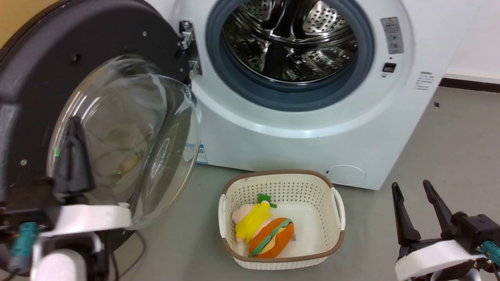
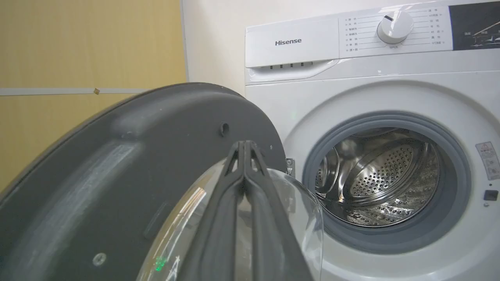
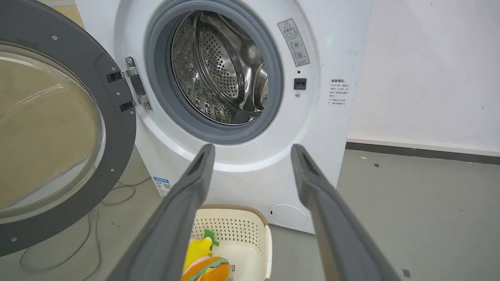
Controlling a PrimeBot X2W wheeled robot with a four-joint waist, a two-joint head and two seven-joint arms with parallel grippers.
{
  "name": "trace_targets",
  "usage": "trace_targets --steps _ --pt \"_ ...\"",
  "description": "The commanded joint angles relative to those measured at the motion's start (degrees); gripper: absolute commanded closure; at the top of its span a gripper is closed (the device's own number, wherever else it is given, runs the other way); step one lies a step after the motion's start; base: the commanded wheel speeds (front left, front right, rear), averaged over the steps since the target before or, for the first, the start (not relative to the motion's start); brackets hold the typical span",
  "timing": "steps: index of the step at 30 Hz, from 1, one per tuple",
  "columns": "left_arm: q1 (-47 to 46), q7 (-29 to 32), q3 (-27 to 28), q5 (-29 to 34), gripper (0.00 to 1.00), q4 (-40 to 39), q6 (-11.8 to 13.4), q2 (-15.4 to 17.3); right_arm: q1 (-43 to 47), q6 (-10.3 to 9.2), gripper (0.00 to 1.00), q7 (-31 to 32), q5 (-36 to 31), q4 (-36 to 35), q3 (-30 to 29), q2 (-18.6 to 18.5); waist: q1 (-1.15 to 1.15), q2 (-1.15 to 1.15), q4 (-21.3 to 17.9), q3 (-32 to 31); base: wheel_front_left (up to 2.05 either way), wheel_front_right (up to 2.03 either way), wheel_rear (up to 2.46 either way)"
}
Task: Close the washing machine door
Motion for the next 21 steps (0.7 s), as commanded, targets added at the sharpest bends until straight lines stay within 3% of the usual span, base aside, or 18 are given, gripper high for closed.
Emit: trace_targets --steps 1,13,21 --pt "-1.48 -0.62 1.48 -0.64 1.0 -0.92 -0.31 0.62 0.59 0.02 0.0 -0.55 0.61 -0.01 -0.19 0.13 0.0 0.0 0.86 0.38 0.0 0.0 0.0" --pt "-7.17 -2.06 12.73 -4.9 1.0 -2.18 -4.31 2.77 0.02 0.02 0.0 -1.99 1.55 0.19 -1.21 0.15 0.0 0.0 5.32 2.27 0.0 0.0 0.0" --pt "-10.41 -3.02 18.17 -8.24 1.0 0.99 -6.42 6.18 -0.22 0.03 0.0 -2.94 2.34 0.62 -1.57 0.17 0.0 0.0 8.18 3.43 0.0 0.0 0.0"
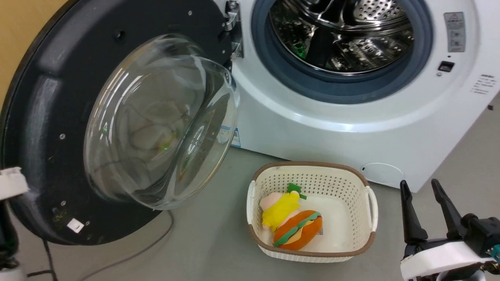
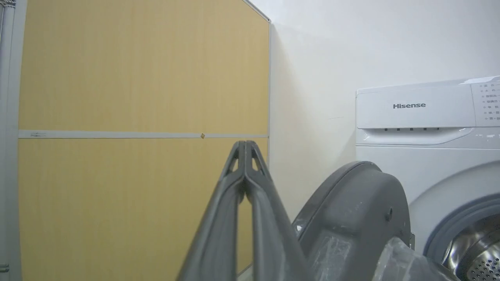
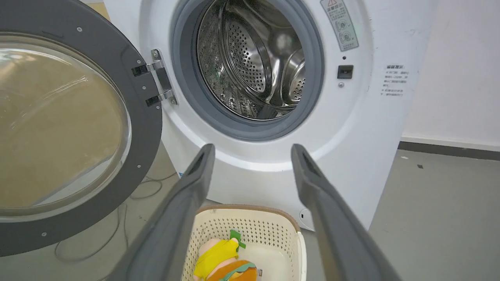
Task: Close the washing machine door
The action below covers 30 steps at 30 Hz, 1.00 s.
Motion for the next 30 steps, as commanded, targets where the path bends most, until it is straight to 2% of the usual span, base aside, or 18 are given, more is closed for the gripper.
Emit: trace_targets --steps 1,5,13,21,30 --pt "-1.46 -0.53 1.39 -1.84 1.0 1.47 -0.46 1.0 -0.24 0.03 0.0 -0.68 0.93 0.13 -0.24 0.17 0.0 0.0 0.78 0.46 0.0 0.0 0.0" --pt "-3.84 2.11 4.01 -8.03 1.0 6.53 -0.84 2.53 -0.44 0.03 0.0 -1.16 1.38 0.36 -0.41 0.18 0.0 0.0 1.86 0.99 0.0 0.0 0.0" --pt "-9.89 10.35 7.63 -16.78 1.0 17.63 0.21 6.14 -0.75 0.03 0.0 -2.12 2.02 1.06 -1.0 0.2 0.0 0.0 3.88 1.86 0.0 0.0 0.0" --pt "-14.21 22.8 7.62 -26.88 1.0 27.71 -1.0 8.03 -0.49 0.03 0.0 -3.07 2.79 1.69 -1.89 0.22 0.0 0.0 5.69 2.33 0.0 0.0 0.0" --pt "-12.86 36.73 4.52 -37.43 1.0 33.22 -2.85 8.84 -0.31 0.04 0.0 -4.15 3.8 1.94 -2.54 0.24 0.0 0.0 7.46 2.98 0.0 0.0 0.0"
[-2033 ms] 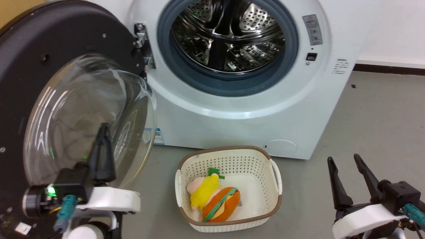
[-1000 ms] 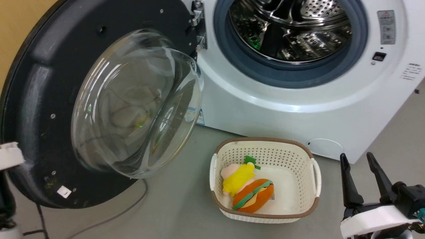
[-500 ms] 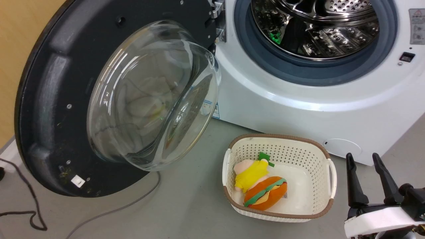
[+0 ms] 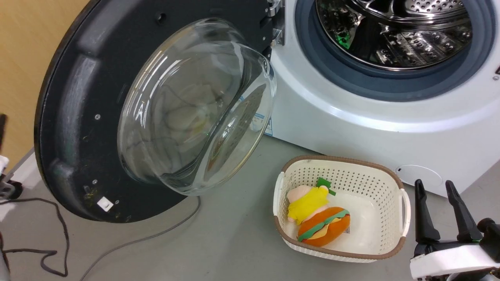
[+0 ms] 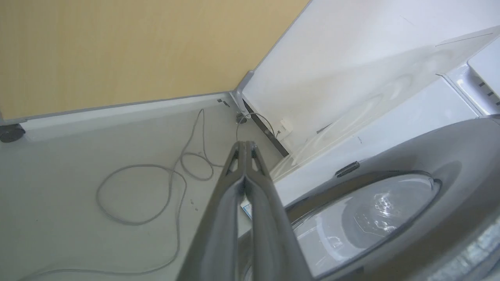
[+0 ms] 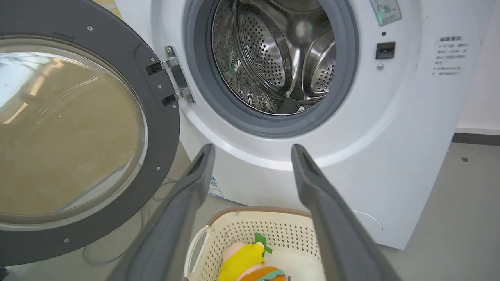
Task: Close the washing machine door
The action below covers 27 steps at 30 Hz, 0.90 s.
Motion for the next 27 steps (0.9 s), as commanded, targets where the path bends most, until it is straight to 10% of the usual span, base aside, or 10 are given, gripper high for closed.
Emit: trace_targets --steps 1,27 --pt "0.72 2.83 -0.63 -2.6 1.0 0.82 -0.49 0.45 -0.25 0.04 0.0 -0.73 0.69 0.22 -0.24 0.22 0.0 0.0 0.5 0.22 0.0 0.0 0.0" --pt "16.72 23.41 -17.02 -27.12 1.0 -17.7 -1.83 2.04 0.03 0.05 0.0 -3.2 3.48 -0.41 -0.53 0.27 0.0 0.0 5.33 0.4 0.0 0.0 0.0"
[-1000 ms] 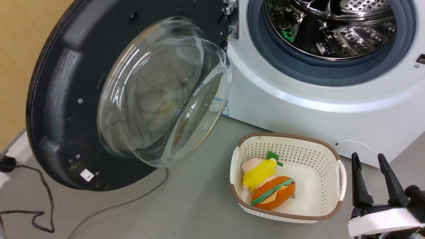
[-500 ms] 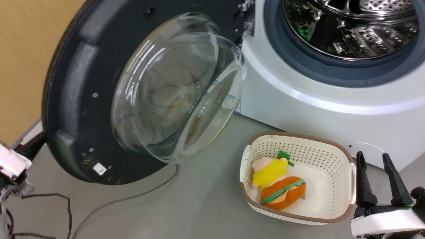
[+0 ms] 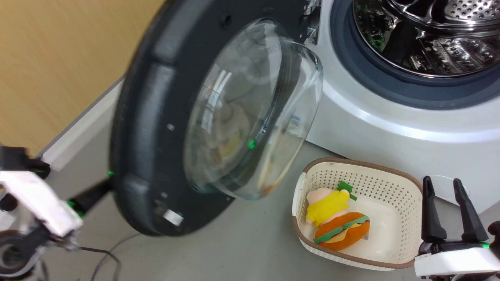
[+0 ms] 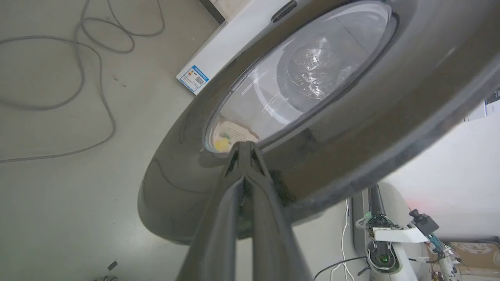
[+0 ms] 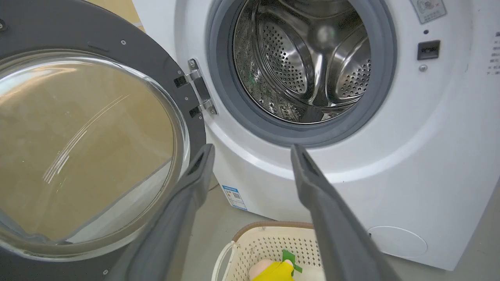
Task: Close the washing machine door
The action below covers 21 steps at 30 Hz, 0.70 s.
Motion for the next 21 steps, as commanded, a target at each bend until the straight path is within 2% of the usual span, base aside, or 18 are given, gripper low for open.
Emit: trace_targets --steps 1,8,12,21 --pt "1.13 0.35 -1.8 -0.33 1.0 -1.62 -0.27 -1.05 0.0 0.05 0.0 -0.26 0.24 -0.42 0.0 0.22 0.0 0.0 -0.3 -0.08 0.0 0.0 0.0" --pt "4.21 1.3 -9.22 -2.04 1.0 -8.3 -0.27 -3.82 0.21 0.05 0.0 -0.26 0.44 -0.49 0.25 0.22 0.0 0.0 -2.66 -0.48 0.0 0.0 0.0" --pt "3.91 0.15 -13.75 -2.83 1.0 -11.35 -0.27 -6.51 -0.04 0.05 0.0 -0.26 0.4 -0.51 0.31 0.22 0.0 0.0 -4.53 -0.39 0.0 0.0 0.0" --pt "-0.71 -5.25 -22.82 -4.5 1.0 -9.69 -0.27 -12.41 -0.35 0.05 0.0 -0.26 0.43 -0.42 0.35 0.22 0.0 0.0 -9.38 -0.56 0.0 0.0 0.0"
